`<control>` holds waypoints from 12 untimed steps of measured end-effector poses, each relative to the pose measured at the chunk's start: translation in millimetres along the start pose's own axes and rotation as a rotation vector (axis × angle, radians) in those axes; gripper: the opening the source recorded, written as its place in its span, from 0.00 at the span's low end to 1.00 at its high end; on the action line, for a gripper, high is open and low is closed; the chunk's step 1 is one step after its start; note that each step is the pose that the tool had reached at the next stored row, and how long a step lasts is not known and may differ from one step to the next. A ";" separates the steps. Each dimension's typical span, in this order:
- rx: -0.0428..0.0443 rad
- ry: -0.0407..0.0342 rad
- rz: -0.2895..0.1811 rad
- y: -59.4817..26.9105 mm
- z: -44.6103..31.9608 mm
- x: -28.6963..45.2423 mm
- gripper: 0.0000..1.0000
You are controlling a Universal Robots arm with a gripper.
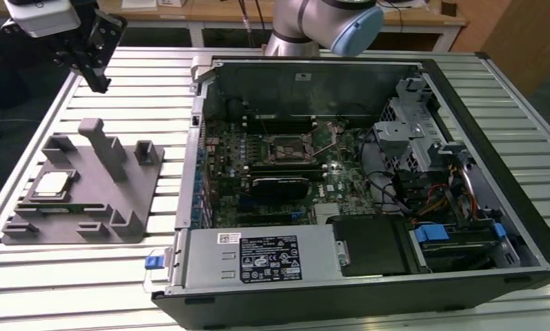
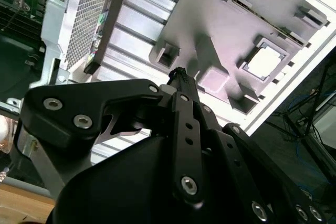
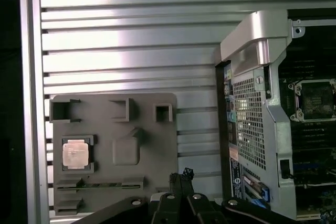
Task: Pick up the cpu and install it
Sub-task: 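Reach for the cpu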
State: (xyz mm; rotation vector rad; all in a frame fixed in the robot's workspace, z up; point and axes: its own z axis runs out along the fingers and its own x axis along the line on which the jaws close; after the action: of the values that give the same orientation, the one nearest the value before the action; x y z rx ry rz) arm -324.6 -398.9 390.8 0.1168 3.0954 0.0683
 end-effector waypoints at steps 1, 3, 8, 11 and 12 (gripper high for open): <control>-0.0001 -0.0001 0.000 -0.2 0.4 2.6 0.11; 0.0000 0.0000 0.000 -0.6 1.1 7.6 0.11; 0.0000 -0.0001 0.000 -1.7 3.3 20.0 0.11; 0.0000 0.0000 0.000 -2.2 5.0 26.7 0.11; 0.0000 -0.0001 0.000 -2.4 5.7 28.7 0.11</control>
State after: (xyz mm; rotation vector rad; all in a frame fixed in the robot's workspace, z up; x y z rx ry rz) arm -353.2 -398.9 383.8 0.1168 3.0953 0.0683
